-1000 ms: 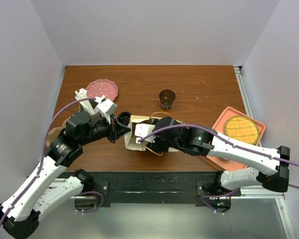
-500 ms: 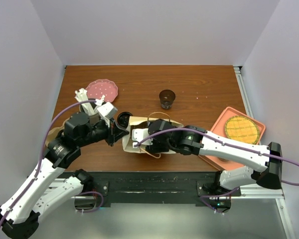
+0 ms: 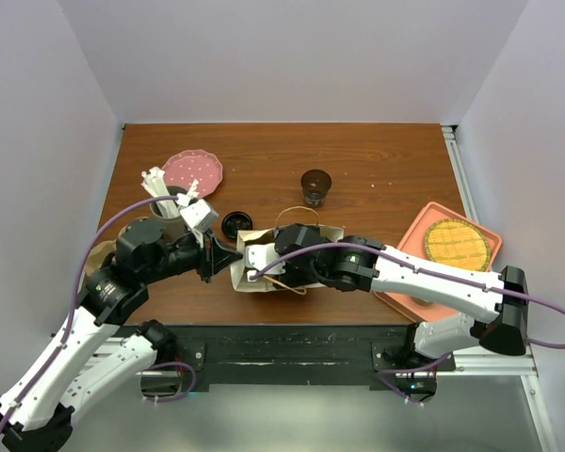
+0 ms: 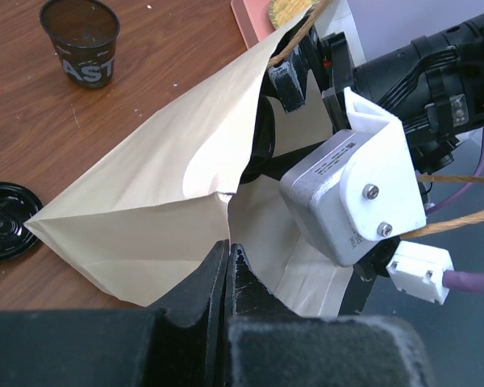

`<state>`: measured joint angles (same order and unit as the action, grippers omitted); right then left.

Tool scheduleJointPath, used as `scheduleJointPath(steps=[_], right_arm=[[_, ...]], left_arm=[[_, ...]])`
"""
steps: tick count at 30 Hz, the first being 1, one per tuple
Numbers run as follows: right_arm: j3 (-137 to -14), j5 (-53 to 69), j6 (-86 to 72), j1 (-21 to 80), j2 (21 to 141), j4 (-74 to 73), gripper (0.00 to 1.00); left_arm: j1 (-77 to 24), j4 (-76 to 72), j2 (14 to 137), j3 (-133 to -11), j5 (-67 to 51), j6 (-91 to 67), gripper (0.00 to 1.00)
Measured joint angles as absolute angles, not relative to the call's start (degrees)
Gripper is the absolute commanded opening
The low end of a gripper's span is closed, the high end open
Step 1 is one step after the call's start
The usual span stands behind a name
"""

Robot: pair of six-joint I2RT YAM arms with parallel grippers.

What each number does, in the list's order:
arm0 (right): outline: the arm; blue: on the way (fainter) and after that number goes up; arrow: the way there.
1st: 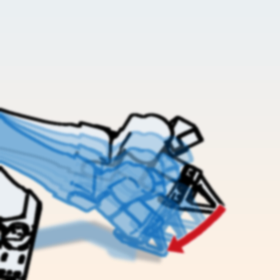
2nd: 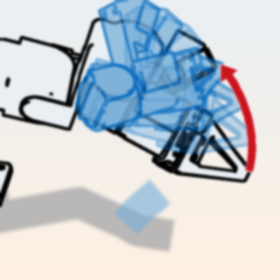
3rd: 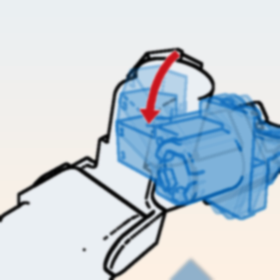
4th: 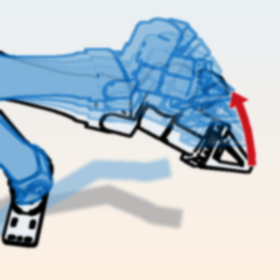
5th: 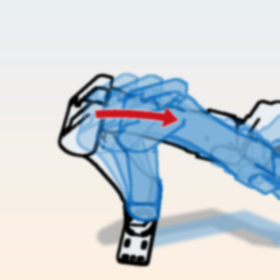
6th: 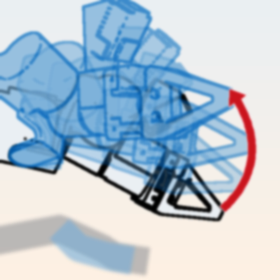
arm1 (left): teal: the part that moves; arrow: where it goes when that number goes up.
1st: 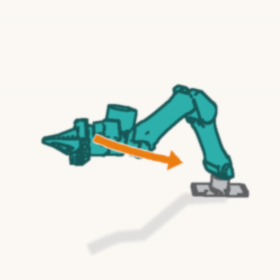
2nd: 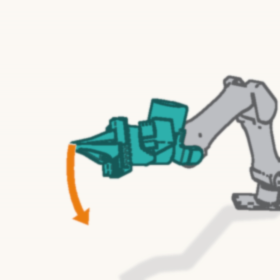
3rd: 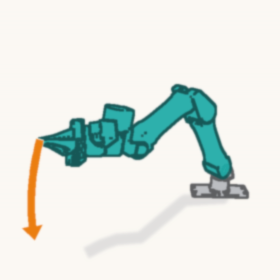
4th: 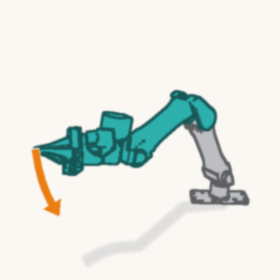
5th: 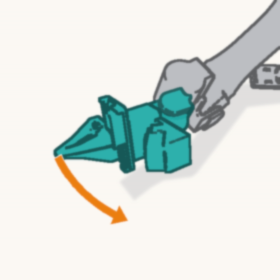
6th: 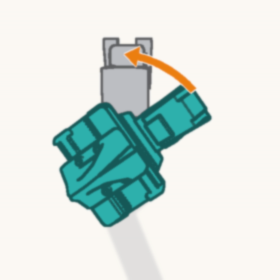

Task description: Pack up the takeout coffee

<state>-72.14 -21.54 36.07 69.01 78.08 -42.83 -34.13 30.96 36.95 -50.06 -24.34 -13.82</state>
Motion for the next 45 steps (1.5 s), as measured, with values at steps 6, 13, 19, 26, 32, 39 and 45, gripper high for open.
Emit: scheduleJointPath(steps=[6,13,19,26,32,39,45], right_arm=[[-68.88,-21.56,37.58,68.99,76.75,-42.54,0.47],[-68.47,-21.50,39.81,68.99,76.79,-42.74,0.47],[-66.89,-21.45,40.80,68.99,76.79,-42.94,0.47],[-65.10,-22.00,41.34,68.38,76.79,-41.82,0.47],[-63.81,-22.04,40.10,68.01,76.79,-41.34,0.48],[-63.53,-23.49,39.53,67.35,76.79,-42.11,0.48],[-63.53,-26.04,39.44,66.98,76.79,-43.09,0.47]], left_arm=[[-34.13,30.92,36.69,-48.97,-24.27,-12.86,0.00],[-34.13,29.76,36.86,-48.23,-23.97,-12.38,0.00],[-34.13,27.35,37.56,-47.16,-22.94,-12.34,0.00],[-34.35,20.67,40.12,-46.04,-20.75,-12.40,0.00],[-34.96,20.78,40.03,-44.97,-20.82,-12.38,0.00],[-35.40,20.93,40.18,-44.97,-20.84,-12.38,0.00],[-35.62,21.08,40.18,-44.97,-20.84,-12.36,0.00]])
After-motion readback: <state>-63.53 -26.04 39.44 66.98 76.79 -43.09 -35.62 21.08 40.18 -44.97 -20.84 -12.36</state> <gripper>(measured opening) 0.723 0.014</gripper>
